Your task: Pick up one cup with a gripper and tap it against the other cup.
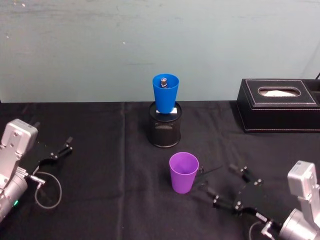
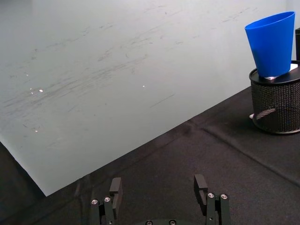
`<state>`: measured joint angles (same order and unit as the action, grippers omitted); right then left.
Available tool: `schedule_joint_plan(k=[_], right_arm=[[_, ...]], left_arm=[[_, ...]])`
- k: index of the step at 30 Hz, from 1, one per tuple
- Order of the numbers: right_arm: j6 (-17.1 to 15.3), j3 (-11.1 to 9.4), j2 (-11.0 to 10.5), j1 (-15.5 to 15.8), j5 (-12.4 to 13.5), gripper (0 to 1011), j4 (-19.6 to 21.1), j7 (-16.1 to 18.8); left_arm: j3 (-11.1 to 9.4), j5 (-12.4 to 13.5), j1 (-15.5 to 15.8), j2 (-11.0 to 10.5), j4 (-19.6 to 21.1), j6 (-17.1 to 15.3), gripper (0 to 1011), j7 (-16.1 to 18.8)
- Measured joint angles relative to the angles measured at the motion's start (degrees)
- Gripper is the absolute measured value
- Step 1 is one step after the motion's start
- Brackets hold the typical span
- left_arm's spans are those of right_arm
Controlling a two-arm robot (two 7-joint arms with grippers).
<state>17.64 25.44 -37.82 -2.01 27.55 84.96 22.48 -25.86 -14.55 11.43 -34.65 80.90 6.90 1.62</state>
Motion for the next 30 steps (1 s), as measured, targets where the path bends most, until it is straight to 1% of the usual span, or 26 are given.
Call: schedule_joint_plan(k=[1,2,5,6,9,11,18,22,30], right_arm=[[0.16,0.49,0.27,-0.21,0.46,1004,-0.50,1.76],[0.20,0.70,0.46,-0.36,0.65,1004,-0.74,2.55],[0.22,1.09,1.05,-0.87,1.04,1004,-1.31,4.42],[0.21,1.32,1.54,-1.35,1.17,1004,-1.65,5.28],[-0.12,1.55,2.57,-2.46,1.09,1004,-2.35,6.29],[-0.41,1.60,3.18,-3.11,0.82,1004,-2.70,6.43],[-2.64,1.98,5.72,-6.17,-1.79,1004,-4.41,6.12],[-3.55,2.16,6.99,-7.47,-2.73,1004,-5.58,6.10],[-4.37,2.25,9.27,-9.27,-3.28,1004,-8.22,7.20]], left_arm=[[0.00,0.00,0.00,0.00,0.00,0.00,1000,0.00],[0.00,0.00,0.00,0.00,0.00,0.00,1000,0.00],[0.00,0.00,0.00,0.00,0.00,0.00,1000,0.00],[0.00,0.00,0.00,0.00,0.00,0.00,1000,0.00],[0.00,0.00,0.00,0.00,0.00,0.00,1000,0.00],[0.00,0.00,0.00,0.00,0.00,0.00,1000,0.00],[0.00,0.00,0.00,0.00,0.00,0.00,1000,0.00],[0.00,0.00,0.00,0.00,0.00,0.00,1000,0.00],[0.00,0.00,0.00,0.00,0.00,0.00,1000,0.00]])
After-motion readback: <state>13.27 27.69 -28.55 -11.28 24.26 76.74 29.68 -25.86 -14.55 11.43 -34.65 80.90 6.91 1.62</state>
